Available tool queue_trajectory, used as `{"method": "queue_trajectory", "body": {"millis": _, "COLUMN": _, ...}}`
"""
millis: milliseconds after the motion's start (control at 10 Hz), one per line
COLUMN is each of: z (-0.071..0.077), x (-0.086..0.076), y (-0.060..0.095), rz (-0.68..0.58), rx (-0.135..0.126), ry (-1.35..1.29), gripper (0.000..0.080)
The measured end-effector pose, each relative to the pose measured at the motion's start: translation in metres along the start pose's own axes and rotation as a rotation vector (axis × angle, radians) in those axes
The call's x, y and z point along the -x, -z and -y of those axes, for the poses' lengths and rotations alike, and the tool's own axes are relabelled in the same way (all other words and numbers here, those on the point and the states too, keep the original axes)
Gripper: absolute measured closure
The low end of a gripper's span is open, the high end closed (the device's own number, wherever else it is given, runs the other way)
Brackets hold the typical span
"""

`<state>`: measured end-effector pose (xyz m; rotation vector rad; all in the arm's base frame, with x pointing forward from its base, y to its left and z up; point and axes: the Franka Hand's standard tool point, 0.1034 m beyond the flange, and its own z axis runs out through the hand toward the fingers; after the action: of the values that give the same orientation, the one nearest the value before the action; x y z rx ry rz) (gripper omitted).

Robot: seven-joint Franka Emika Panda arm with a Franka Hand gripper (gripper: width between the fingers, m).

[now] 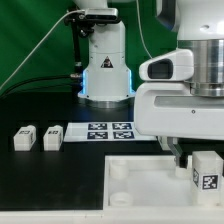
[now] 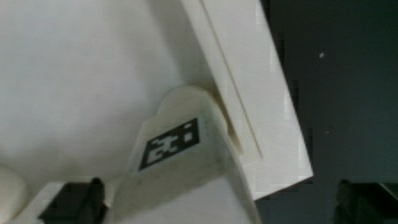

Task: Assemble one leg

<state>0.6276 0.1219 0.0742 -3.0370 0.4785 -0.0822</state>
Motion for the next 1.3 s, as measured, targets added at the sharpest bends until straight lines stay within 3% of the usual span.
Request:
{"method": "queue_trajectory", "body": {"millis": 200, "z": -0.0007, "x": -0.0021, "y": 0.0008, "rz": -0.011, "rx": 0.009, "ry": 0.226, "gripper": 0.0150}}
{"method": "queue_trajectory", "body": {"millis": 400, "z": -0.0014, "x": -0.0020, "y": -0.0001, "rz": -0.009, "rx": 0.009, "ry": 0.205, "gripper": 0.0150}}
{"method": "queue_trajectory", "body": {"millis": 500, "z": -0.0018, "x": -0.0021, "y": -0.0002, "rz": -0.009, "rx": 0.009, "ry": 0.204, "gripper": 0.0271}}
{"method": "queue_trajectory", "body": {"millis": 600, "z": -0.0012, "x": -0.0018, "y": -0.0004, "rz": -0.008, "rx": 0.005, "ry": 0.132, "gripper": 0.0271}}
{"method": "queue_trajectory", "body": {"millis": 700, "z": -0.0009, "x": -0.0014, "y": -0.0008, "rz": -0.008, "rx": 0.004, "ry": 0.000, "gripper": 0.0452}}
{"method": "queue_trajectory", "body": {"millis": 800, "z": -0.0041, "x": -0.0019, "y": -0.0017, "rz": -0.007, "rx": 0.008, "ry": -0.118, "gripper": 0.0501}}
{"method": "queue_trajectory", "body": {"millis": 1000, "z": -0.0058, "x": -0.0026, "y": -0.0023, "rz": -0.008, "rx": 0.009, "ry": -0.262, "gripper": 0.0501}}
{"method": "queue_trajectory", "body": {"millis": 1300, "z": -0.0064, "x": -0.0028, "y": -0.0027, "rz": -0.008, "rx": 0.020, "ry": -0.876, "gripper": 0.0503}}
